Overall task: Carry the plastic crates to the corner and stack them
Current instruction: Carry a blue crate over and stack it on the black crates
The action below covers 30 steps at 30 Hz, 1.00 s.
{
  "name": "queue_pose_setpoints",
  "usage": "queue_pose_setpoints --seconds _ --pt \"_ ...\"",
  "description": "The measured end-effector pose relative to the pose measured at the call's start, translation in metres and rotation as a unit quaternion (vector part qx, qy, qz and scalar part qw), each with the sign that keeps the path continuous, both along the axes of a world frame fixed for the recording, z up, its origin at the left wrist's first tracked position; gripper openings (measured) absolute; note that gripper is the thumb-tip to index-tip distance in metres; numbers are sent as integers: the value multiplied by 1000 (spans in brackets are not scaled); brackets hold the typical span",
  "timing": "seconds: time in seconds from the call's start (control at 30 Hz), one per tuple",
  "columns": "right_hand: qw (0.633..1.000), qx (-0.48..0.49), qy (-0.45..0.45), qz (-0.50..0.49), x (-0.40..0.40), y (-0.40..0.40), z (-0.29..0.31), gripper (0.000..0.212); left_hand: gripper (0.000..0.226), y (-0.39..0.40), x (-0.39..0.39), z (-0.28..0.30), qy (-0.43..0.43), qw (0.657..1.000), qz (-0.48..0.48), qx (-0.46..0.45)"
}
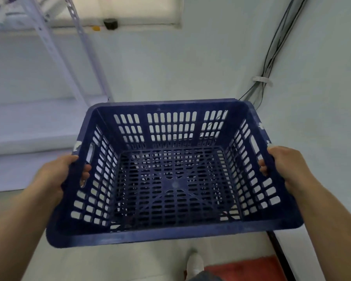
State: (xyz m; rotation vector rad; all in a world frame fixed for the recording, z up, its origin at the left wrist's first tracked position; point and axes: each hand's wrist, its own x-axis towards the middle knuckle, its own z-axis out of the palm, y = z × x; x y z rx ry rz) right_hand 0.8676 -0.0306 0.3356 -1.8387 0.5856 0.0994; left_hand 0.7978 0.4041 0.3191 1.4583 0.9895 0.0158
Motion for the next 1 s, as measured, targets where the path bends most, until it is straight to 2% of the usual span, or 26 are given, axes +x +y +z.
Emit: queue_pose_setpoints --seconds 0.37,1.0 --pt "999 11 8 36 92 2 -22 28 27 -10 57 -11 9 999 38 3" --pt "999 -33 14 21 93 19 -57 34 28 3 66 -45 6 999 38 4"
